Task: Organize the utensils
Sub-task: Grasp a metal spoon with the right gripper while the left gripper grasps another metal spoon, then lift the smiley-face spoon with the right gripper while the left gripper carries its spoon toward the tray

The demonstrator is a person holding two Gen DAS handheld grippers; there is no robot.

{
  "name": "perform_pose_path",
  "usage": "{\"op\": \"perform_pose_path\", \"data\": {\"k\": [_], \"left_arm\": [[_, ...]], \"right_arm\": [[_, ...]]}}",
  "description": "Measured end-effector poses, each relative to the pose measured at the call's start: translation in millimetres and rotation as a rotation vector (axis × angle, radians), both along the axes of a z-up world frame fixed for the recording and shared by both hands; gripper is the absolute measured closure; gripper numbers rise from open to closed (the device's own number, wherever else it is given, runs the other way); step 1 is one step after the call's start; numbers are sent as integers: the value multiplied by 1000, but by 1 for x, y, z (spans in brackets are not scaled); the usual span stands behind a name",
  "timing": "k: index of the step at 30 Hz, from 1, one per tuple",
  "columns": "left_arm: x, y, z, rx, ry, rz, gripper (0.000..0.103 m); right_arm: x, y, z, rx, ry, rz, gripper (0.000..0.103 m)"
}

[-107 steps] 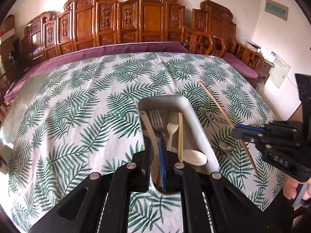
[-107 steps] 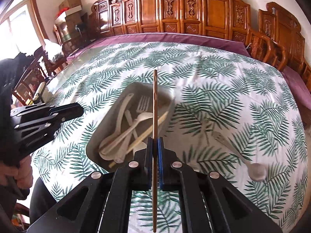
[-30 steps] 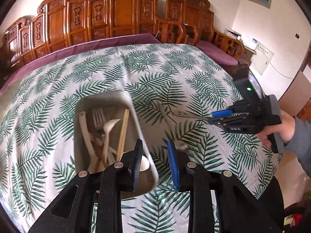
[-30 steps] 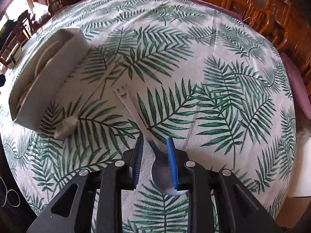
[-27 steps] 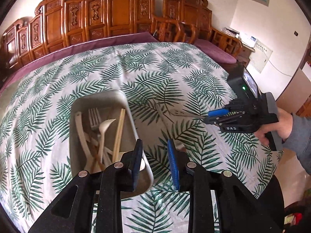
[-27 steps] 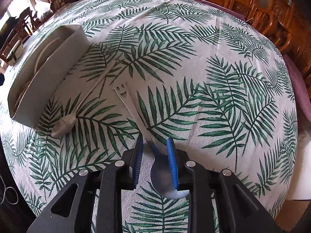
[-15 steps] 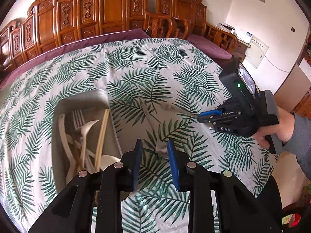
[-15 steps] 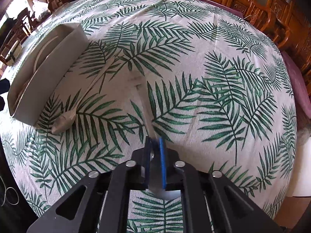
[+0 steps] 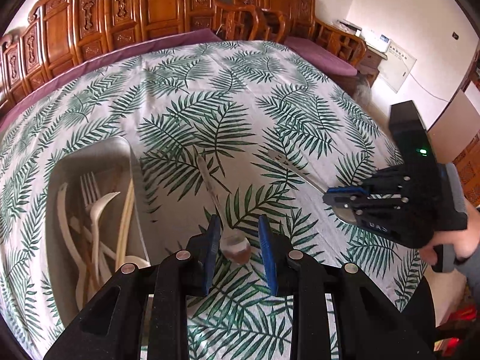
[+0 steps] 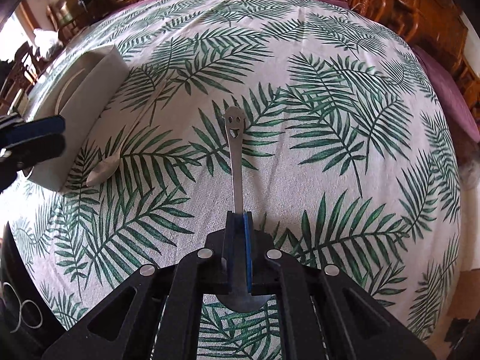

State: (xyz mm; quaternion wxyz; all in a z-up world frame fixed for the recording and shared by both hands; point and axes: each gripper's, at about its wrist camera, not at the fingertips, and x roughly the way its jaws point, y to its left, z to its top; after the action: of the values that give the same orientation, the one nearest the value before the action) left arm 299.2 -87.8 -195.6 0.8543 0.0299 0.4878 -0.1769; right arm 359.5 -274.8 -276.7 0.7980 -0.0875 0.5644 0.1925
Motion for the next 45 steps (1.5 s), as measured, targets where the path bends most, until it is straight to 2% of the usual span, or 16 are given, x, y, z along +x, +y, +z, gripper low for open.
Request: {"op": "perform_pose_path", "data": {"k": [7,10,15,17,21,24,29,34,45], "left_arm": [[19,-15,-17,50,59,-10,74],[26,-21,-28,94,97,-1,74],[37,-25,-42,125,154,12,75],[40,-26,-48,137,180,22,82],[44,-25,-57,142,214,44,84],[45,-24,-57,139,218,50,84],[47,-24,-58,168,209,51,98],[43,-27,-56,151,196,8,102],[43,-27,-57,137,209,8,103]], "right_arm": [[-4,-7,-1,50,-25,-24,96],[-7,-7,-1,45,-38,-19,96],[-9,-9,-1,58,-50,-17,96],[-10,-9,0,55,-59,-14,96],[-11,-9,-1,55,-71,-10,95],[-11,-11,-1,62,-70,-11,95],[-10,-7,-1,37,-60,-5,95],[-7,-4,-1,17,-50,-8,95],[-4,0,-1,-4,-40,-6,95]]}}
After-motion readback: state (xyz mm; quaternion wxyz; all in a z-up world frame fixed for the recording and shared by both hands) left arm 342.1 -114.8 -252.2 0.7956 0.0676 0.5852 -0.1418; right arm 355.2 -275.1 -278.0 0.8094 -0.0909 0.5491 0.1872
